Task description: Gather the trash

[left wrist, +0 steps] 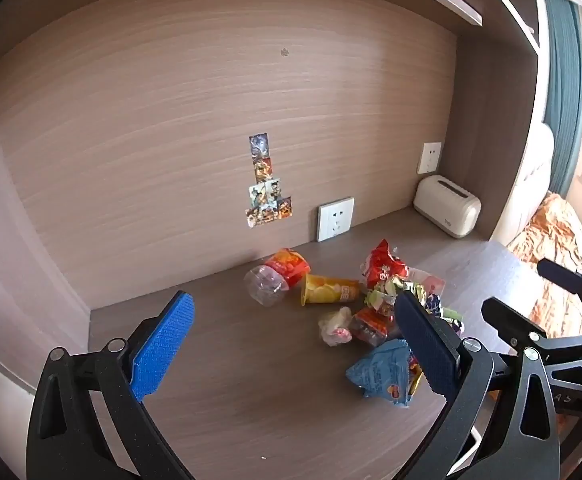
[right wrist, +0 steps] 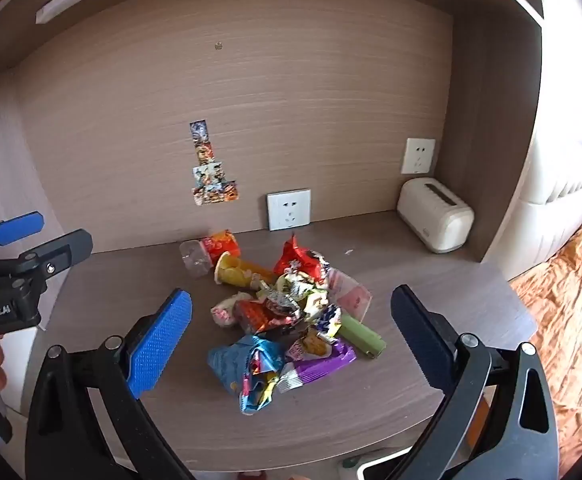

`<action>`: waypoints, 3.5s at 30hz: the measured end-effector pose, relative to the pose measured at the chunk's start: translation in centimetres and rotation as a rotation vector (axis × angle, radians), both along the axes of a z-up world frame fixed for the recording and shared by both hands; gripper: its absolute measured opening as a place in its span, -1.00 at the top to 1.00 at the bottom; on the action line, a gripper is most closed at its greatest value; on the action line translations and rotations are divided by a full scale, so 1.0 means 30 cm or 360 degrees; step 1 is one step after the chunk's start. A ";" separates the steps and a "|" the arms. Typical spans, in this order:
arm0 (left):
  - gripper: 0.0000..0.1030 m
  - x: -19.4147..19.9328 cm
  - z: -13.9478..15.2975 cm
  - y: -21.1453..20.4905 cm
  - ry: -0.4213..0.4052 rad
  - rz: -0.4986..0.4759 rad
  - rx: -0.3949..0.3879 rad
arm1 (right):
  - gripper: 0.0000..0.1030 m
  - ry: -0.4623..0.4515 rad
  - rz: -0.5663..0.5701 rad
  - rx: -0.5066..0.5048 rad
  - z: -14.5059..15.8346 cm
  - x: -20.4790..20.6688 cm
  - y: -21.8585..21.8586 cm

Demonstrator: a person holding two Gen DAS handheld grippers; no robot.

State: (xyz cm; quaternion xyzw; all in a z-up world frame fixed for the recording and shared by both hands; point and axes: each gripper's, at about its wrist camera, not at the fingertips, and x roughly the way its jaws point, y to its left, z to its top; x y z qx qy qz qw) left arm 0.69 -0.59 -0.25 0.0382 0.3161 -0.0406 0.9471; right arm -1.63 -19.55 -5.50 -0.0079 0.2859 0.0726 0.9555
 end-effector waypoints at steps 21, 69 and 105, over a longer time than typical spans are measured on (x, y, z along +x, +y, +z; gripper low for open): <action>-0.91 0.034 -0.029 0.000 0.0016 0.0007 0.0090 | -0.93 -0.0037 0.0060 -0.0121 0.030 0.032 0.051; -0.91 0.044 -0.036 0.014 0.0036 -0.0026 0.0043 | -0.93 -0.0061 -0.0001 -0.0113 0.032 0.027 0.058; -0.91 0.044 -0.284 -0.104 0.0178 -0.0518 0.0126 | -0.93 0.0129 -0.0153 -0.0199 -0.137 0.087 -0.039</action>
